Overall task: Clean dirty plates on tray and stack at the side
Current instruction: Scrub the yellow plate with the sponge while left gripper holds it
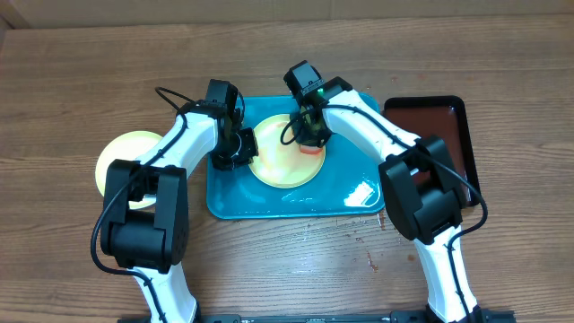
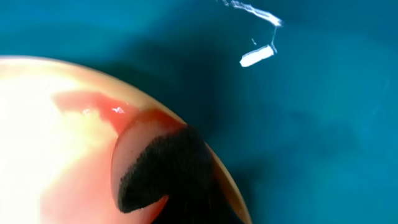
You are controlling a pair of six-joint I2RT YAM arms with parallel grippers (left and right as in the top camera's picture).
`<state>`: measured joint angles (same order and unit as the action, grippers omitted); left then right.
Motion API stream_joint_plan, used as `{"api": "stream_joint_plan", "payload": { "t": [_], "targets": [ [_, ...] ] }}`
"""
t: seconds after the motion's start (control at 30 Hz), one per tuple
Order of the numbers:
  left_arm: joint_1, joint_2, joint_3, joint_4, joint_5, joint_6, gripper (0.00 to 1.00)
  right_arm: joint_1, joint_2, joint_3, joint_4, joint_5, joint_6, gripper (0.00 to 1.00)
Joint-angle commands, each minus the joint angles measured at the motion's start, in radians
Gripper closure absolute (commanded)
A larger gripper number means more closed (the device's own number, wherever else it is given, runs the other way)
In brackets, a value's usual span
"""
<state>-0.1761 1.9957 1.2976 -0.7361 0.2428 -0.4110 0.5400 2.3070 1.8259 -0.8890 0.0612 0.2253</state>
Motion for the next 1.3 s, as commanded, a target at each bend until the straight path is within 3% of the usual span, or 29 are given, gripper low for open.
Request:
{"api": "stream_joint_plan", "payload": {
  "t": [0.0,0.4,0.67,0.93,1.13,1.27],
  "targets": [
    [0.007,0.045,-0.026,-0.008,-0.066,0.023,0.96,0.004,0.046,-0.020,0.061,-0.013,0.018,0.96],
    [0.007,0.045,-0.026,0.000,-0.066,0.023,0.96,0.011,0.049,-0.020,0.049,-0.465,-0.083,0.96],
    [0.007,0.045,-0.026,-0.001,-0.066,0.023,0.96,0.006,0.049,-0.009,-0.111,-0.549,-0.216,0.96],
    [0.007,0.045,-0.026,0.000,-0.066,0.023,0.96,-0.055,0.048,0.031,-0.281,-0.289,-0.190,0.96],
    [0.007,0.045,-0.026,0.000,-0.066,0.023,0.96,-0.075,0.048,0.041,-0.270,0.029,-0.053,0.96],
    [0.007,0.045,-0.026,0.000,-0.066,0.023,0.96,-0.074,0.048,0.041,-0.211,0.075,-0.044,0.96]
  ]
}}
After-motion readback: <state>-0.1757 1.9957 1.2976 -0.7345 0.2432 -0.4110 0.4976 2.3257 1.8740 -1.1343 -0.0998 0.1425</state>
